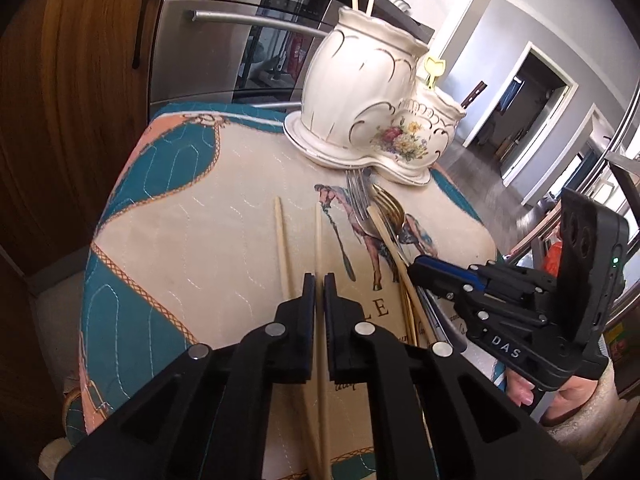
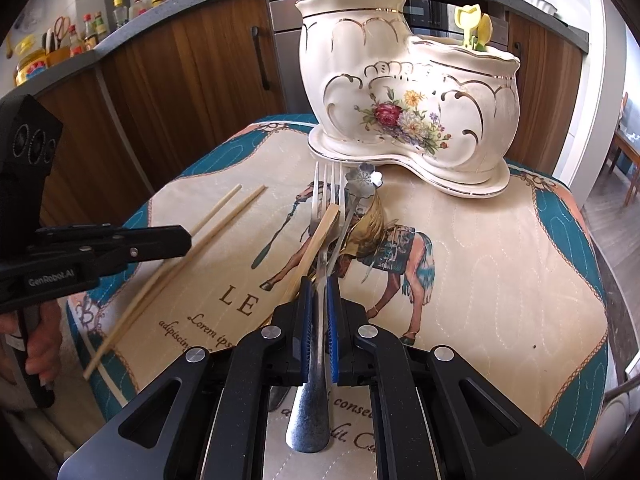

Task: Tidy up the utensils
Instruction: 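Grasp a wooden chopstick with the left tool while the right tool grasps a silver fork, then lift chopstick over the tall cup with left tool while right tool carries fork to small cup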

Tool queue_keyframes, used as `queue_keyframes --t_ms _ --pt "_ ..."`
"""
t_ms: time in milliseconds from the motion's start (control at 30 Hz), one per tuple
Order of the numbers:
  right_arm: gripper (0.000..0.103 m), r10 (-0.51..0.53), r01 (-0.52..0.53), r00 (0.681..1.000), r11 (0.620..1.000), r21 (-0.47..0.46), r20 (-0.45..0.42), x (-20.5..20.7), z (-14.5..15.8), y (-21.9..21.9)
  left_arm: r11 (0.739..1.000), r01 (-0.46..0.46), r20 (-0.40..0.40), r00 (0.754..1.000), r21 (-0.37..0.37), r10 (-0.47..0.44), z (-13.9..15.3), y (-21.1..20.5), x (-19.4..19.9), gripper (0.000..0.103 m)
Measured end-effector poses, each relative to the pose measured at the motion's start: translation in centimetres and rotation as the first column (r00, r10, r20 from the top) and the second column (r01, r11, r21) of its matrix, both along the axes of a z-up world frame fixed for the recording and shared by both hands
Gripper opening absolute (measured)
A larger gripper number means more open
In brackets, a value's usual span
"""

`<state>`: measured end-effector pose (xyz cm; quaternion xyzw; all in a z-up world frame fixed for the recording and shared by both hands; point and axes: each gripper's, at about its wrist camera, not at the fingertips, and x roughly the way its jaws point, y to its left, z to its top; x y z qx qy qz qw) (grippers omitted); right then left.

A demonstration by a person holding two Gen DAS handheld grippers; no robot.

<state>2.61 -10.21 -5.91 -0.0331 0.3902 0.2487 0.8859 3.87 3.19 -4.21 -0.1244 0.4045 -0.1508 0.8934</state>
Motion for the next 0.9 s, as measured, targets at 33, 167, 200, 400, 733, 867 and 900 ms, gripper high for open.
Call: queue_keyframes --t_ms 33,167,200,400,733,867,900 --pt "0.008 0.002 -0.002 1.000 1.000 0.000 0.000 0.0 0.0 0.0 1.000 -0.004 0.010 1.000 -0.003 0.004 0.2 0.2 -0.1 0.004" --pt "0.006 0.005 -0.005 1.000 1.000 0.000 0.007 0.0 -0.1 0.2 0.999 -0.032 0.049 0.998 -0.006 0.032 1.2 1.1 0.0 0.004" --pt "0.006 0.005 -0.005 1.000 1.000 -0.003 0.012 -0.1 0.0 0.2 0.999 -0.044 0.053 0.998 -0.003 0.044 1.2 1.5 0.3 0.004" --pt "0.006 -0.002 0.001 1.000 1.000 0.021 0.028 -0.7 0.7 -0.6 0.995 -0.101 0.021 0.995 0.009 0.101 0.0 3.4 1.8 0.004" --pt "0.006 -0.120 0.113 0.989 0.991 0.075 0.092 -1.3 2.7 -4.2 0.996 -0.091 -0.017 0.996 -0.005 0.091 -1.2 3.4 2.7 0.004" --pt "0.006 -0.123 0.109 0.981 0.989 0.102 0.147 -1.8 3.9 -4.8 0.996 -0.084 0.045 0.995 -0.006 0.084 0.1 3.4 1.9 0.004" --pt "0.006 -0.130 0.115 0.979 0.988 0.102 0.155 -1.9 4.0 -4.9 0.996 -0.087 0.058 0.995 -0.008 0.087 0.4 3.4 1.7 0.004"
